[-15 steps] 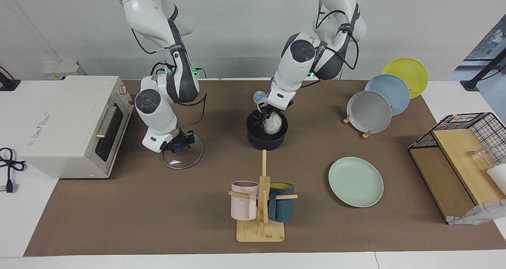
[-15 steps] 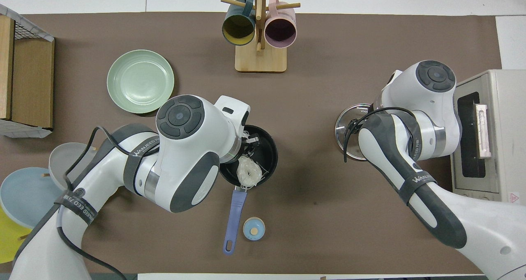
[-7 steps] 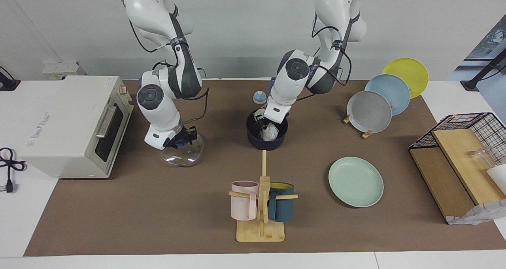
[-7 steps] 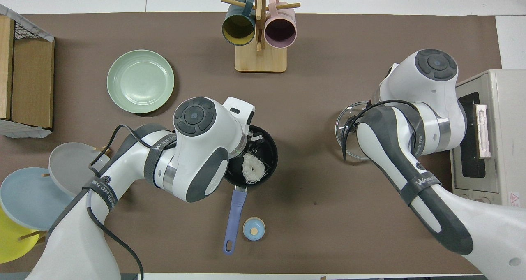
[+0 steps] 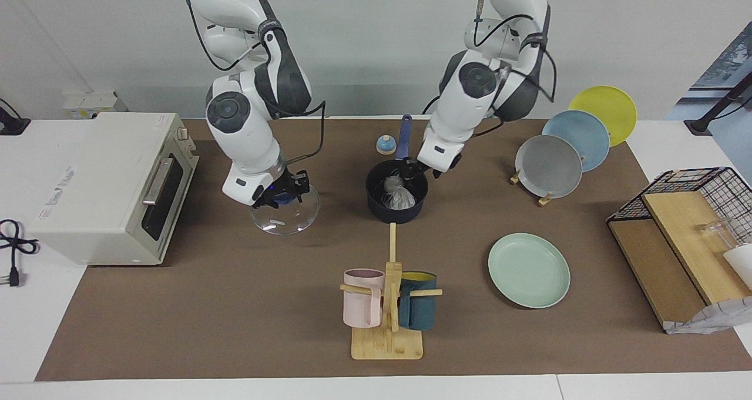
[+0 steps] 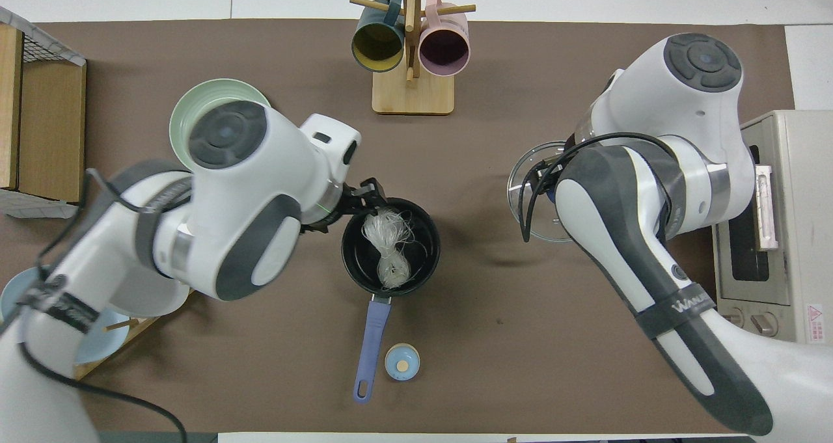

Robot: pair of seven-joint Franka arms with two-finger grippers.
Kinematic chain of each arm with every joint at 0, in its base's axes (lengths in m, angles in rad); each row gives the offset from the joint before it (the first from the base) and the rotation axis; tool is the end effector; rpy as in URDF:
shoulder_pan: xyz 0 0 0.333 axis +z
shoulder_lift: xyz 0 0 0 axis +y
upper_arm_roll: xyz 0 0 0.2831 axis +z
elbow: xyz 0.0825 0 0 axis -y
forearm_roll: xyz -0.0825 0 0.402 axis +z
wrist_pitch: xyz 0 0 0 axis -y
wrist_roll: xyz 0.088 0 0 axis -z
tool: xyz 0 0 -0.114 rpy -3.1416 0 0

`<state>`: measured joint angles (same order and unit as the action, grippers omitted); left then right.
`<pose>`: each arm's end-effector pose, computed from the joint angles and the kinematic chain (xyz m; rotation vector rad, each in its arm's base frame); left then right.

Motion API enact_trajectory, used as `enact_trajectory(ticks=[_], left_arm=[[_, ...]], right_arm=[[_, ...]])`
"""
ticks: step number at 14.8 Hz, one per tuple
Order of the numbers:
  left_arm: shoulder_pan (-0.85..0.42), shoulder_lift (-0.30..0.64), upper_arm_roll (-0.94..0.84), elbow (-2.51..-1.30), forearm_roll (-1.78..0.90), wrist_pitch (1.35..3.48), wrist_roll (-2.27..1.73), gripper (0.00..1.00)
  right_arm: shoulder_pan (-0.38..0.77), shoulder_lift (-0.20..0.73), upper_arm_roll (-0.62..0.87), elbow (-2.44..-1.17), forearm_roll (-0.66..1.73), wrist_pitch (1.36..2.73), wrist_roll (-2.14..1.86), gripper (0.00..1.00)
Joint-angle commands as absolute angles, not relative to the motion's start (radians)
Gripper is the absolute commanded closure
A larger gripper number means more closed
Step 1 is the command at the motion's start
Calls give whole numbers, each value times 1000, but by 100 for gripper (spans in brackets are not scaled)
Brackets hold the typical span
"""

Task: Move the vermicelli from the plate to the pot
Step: 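Open the left gripper to drop the vermicelli into the saucepan, then lower the glass lid onto the saucepan with the right gripper while the left gripper retracts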

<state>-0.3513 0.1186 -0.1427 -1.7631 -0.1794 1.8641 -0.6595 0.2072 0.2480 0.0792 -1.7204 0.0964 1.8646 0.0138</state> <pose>0.5309 -0.3000 0.4466 2.9700 0.3277 -0.1747 0.6008 0.1827 0.3861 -3.0211 -0.3619 0.1806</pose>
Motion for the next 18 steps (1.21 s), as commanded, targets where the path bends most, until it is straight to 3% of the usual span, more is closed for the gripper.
enact_trajectory(ticks=[1,7,11,16,18], left_arm=[[-188,19,-144,-1698,-166,1706,-473,0],[0,-74,-138,-1684,-74,1577,-145,0],[-15,-83,-118,-1707,-37,1591,-135,0],[-86,-6,-78,-1540,-8,1490,-135,0],[-94,-5,-75,-1537,0,1476,-135,0]], right_arm=[[257,247,94,-1704,127,1862,147,57],[446,247,94,-1707,192,1988,466,57],[520,242,94,-1762,193,2097,572,57],[538,239,95,-1809,195,2155,589,57],[557,255,95,-1810,196,2183,614,57]])
